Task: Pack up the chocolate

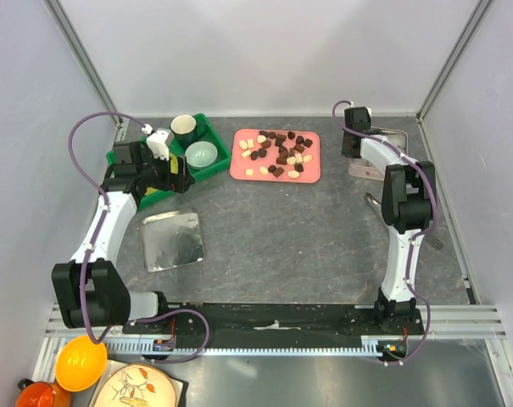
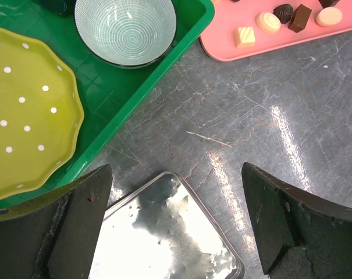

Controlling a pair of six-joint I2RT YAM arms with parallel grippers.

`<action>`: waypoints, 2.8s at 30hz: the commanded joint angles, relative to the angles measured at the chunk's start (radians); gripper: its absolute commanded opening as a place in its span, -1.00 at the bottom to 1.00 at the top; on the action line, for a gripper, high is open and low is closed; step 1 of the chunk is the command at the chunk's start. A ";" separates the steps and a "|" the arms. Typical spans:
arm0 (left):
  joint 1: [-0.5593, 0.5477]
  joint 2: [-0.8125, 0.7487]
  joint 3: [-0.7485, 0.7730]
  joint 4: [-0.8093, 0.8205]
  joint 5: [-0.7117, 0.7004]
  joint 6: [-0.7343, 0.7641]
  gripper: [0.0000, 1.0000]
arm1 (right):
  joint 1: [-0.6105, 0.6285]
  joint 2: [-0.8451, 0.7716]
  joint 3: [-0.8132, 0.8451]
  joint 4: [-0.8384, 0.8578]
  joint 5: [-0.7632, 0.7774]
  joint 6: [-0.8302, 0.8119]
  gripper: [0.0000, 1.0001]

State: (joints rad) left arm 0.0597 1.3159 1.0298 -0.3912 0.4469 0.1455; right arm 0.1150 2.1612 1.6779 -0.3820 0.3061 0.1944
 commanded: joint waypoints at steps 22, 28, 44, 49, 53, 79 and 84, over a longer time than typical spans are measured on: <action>0.002 -0.076 -0.065 0.005 0.010 -0.014 0.99 | 0.242 -0.325 -0.090 -0.090 0.182 -0.020 -1.00; 0.002 -0.101 -0.050 -0.046 0.022 -0.001 0.99 | 0.360 -0.466 -0.225 -0.123 0.249 0.088 -1.00; 0.002 -0.161 -0.045 -0.124 0.070 0.040 0.97 | 0.811 -0.729 -0.573 -0.196 0.271 0.546 -1.00; 0.000 -0.167 -0.040 -0.140 0.064 0.049 0.98 | 0.981 -0.686 -0.593 -0.173 0.298 0.730 -1.00; 0.002 -0.172 -0.036 -0.143 0.067 0.049 0.98 | 1.054 -0.589 -0.564 -0.175 0.307 0.827 -1.00; 0.000 -0.159 -0.037 -0.161 0.076 0.065 0.98 | 1.100 -0.382 -0.365 -0.063 0.177 0.789 0.38; -0.001 -0.146 -0.030 -0.156 0.082 0.060 0.99 | 1.024 -0.533 -0.386 -0.060 0.185 0.745 0.25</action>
State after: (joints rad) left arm 0.0597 1.1637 0.9691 -0.5457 0.5037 0.1780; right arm 1.2018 1.7893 1.2915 -0.4603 0.4755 0.9825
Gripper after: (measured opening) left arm 0.991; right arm 0.649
